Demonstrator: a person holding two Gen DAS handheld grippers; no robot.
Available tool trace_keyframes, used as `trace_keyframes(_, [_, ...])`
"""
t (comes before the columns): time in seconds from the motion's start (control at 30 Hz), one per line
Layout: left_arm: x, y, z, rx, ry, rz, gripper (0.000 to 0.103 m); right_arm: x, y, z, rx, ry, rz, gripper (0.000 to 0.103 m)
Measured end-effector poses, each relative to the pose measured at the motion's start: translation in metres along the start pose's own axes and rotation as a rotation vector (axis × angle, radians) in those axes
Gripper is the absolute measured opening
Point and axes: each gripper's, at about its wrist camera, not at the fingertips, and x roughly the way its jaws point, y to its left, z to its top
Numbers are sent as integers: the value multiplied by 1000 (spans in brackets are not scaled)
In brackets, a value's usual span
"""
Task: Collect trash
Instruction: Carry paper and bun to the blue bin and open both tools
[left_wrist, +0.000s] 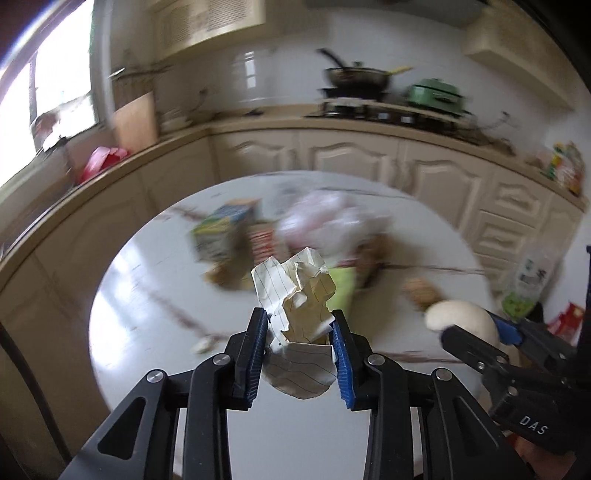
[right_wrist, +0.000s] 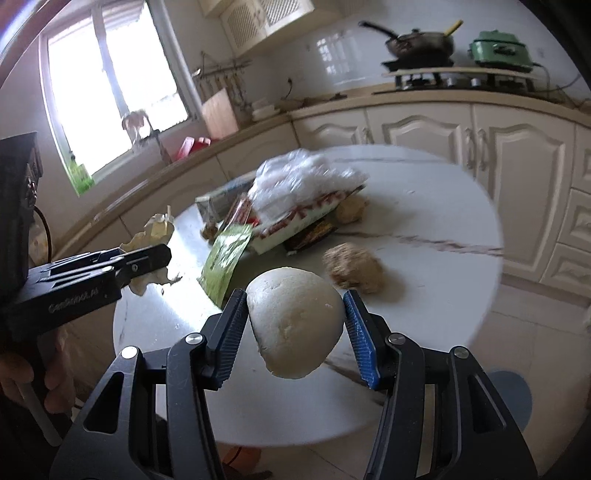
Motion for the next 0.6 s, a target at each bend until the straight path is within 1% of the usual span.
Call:
trace_keyframes(0.03, [-2,-15,2,25,-6,-14,30,-11,-8,0,17,-18,-16,50])
trace_keyframes(0.1, [-4,-52,2,86,-10,-72,30,-35,-28,-1,53,-58,-66,51])
trace_keyframes(0.13, [-4,-66,3,107,-8,-94,30,-45,-40,-3,71,-64,-97,51])
trace_keyframes(0.17, [-1,-86,2,139,0,-124,30,-59,-60,-9,99,-71,-153,51])
trace_keyframes(0.23, [11,-120,1,186,21,-177,30,-72,-89,-19,142,-60,-227,51])
trace_keyframes(0.3, [27,-160,-6,228,68,-241,30,-79,-129,-38,209,-35,-296,51])
trace_keyframes(0.37, [46,-190,-14,253,98,-279,30,-76,-165,-56,263,13,-350,51])
trace_keyframes(0.43, [75,-223,-28,298,160,-318,30,-63,-204,-81,324,65,-385,51])
trace_keyframes(0.47, [92,-236,-35,304,195,-358,30,-57,-216,-88,342,79,-390,51])
trace_keyframes(0.53, [121,-252,-44,325,261,-381,30,-40,-249,-108,395,112,-395,51])
trace_keyframes(0.57, [138,-262,-51,330,292,-408,30,-30,-268,-118,432,125,-393,52])
trace_keyframes(0.6, [153,-270,-57,343,303,-414,30,-27,-280,-127,452,117,-385,53])
